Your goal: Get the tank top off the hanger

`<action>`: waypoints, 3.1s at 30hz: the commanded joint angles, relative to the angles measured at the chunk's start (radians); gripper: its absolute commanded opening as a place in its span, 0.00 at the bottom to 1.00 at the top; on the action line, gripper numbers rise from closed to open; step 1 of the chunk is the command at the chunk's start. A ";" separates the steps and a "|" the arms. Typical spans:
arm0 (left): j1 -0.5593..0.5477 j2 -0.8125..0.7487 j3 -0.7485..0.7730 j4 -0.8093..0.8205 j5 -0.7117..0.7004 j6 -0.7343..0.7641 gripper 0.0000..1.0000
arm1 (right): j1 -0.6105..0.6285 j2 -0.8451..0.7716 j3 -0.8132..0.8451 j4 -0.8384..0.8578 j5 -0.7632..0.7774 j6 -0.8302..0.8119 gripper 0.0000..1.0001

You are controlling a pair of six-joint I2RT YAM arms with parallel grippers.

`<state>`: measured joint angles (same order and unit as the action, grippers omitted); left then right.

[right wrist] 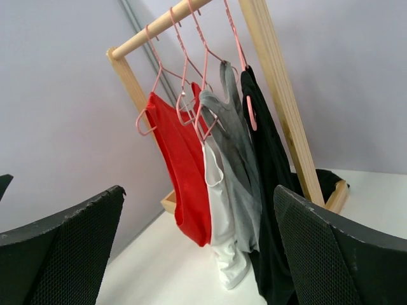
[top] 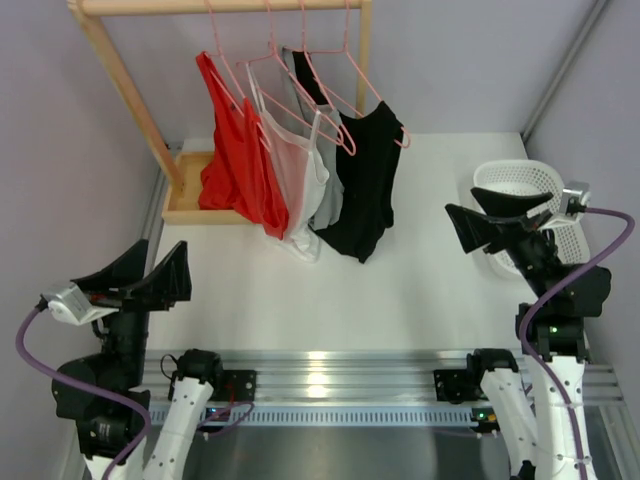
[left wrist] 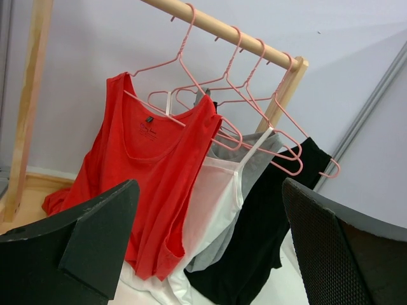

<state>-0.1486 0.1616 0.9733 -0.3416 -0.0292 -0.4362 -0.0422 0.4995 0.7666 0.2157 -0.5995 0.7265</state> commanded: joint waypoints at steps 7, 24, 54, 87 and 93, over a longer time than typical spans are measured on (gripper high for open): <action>-0.005 0.035 0.005 0.007 -0.026 -0.053 0.98 | 0.010 -0.007 -0.019 -0.018 0.053 -0.007 0.99; -0.005 0.444 0.206 0.029 -0.101 -0.101 0.98 | 0.010 -0.015 -0.039 -0.018 0.055 -0.071 0.99; -0.020 1.552 1.222 0.032 -0.190 0.100 0.98 | 0.010 -0.003 0.014 -0.094 0.023 -0.162 0.99; -0.049 1.604 1.228 0.113 -0.379 0.201 0.00 | 0.010 0.020 0.072 -0.110 -0.013 -0.156 0.99; -0.049 1.543 1.233 0.187 -0.354 0.241 0.00 | 0.010 0.024 0.086 -0.124 -0.022 -0.165 0.99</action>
<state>-0.2001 1.7981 2.1967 -0.2714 -0.3897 -0.2279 -0.0422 0.5240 0.8062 0.1032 -0.6041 0.5686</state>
